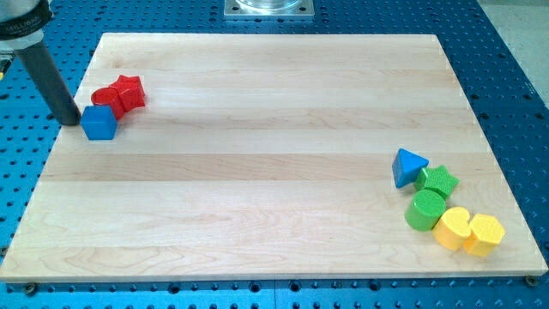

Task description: Separate the red star from the red circle

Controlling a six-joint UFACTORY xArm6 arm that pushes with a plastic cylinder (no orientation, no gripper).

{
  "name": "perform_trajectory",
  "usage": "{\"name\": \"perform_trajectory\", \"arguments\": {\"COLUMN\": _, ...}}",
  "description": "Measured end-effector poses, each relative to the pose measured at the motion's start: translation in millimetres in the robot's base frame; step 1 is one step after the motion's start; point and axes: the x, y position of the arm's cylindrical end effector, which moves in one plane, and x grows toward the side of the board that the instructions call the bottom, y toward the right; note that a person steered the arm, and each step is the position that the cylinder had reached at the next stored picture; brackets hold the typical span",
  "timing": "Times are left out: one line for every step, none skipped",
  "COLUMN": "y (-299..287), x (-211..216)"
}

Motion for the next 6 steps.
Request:
{"name": "perform_trajectory", "arguments": {"y": 0.0, "x": -5.6}}
{"name": "perform_trajectory", "arguments": {"y": 7.9, "x": -18.1}}
{"name": "perform_trajectory", "arguments": {"y": 14.9, "x": -29.4}}
{"name": "perform_trajectory", "arguments": {"y": 14.9, "x": -30.4}}
{"name": "perform_trajectory", "arguments": {"y": 16.6, "x": -40.9}}
{"name": "perform_trajectory", "arguments": {"y": 63.9, "x": -39.4}}
